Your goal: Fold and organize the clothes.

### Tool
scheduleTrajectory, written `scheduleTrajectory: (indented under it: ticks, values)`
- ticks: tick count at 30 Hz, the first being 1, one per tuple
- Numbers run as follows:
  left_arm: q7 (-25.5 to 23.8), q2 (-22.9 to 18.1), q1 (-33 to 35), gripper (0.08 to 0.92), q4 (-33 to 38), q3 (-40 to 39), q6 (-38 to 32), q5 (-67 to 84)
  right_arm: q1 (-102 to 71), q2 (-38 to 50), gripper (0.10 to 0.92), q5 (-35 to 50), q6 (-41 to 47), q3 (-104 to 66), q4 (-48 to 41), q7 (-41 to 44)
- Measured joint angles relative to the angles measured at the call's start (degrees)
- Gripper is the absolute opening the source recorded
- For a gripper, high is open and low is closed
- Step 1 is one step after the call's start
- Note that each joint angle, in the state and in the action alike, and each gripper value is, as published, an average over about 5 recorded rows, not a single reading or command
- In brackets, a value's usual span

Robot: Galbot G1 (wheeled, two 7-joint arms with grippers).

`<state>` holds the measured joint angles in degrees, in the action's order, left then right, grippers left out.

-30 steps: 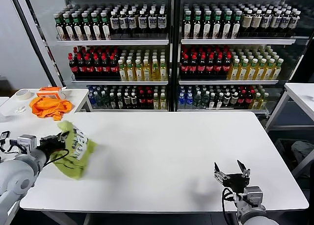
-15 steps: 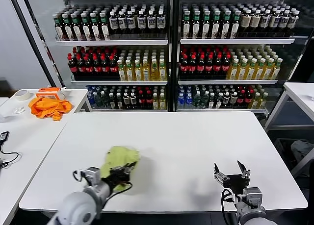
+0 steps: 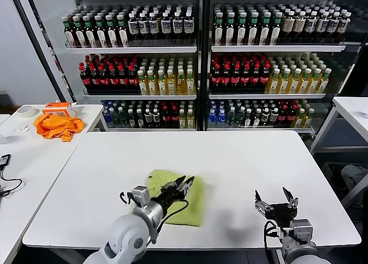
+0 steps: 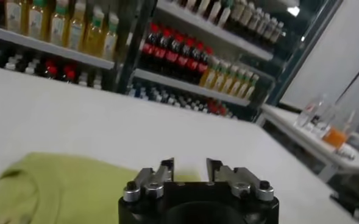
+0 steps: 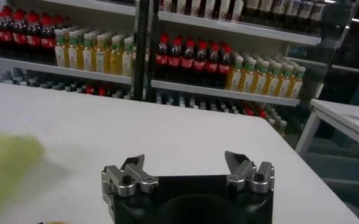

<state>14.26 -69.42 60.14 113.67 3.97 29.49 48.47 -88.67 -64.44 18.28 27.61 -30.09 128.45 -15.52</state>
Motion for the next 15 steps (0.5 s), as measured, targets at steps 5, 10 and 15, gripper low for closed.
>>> scheduleTrajectory:
  ticks: [5,10,15]
  values:
    - [-0.9,-0.4,-1.5,0.569,-0.4,1.8,-1.0,-1.9,1.6,0.0,0.823,1.0,-0.2,1.5,-0.6,1.0]
    - [-4.2,3.4,-1.2,0.717,-1.0,6.2,-1.1,-5.3,5.3,-0.5,0.823,3.9,0.8,6.3,-2.2,0.9]
    - [-6.6,8.0,0.5,0.813,-1.2,12.0,-0.4,-7.2,10.1,-1.4,0.823,7.5,2.1,12.7,-5.4,0.7]
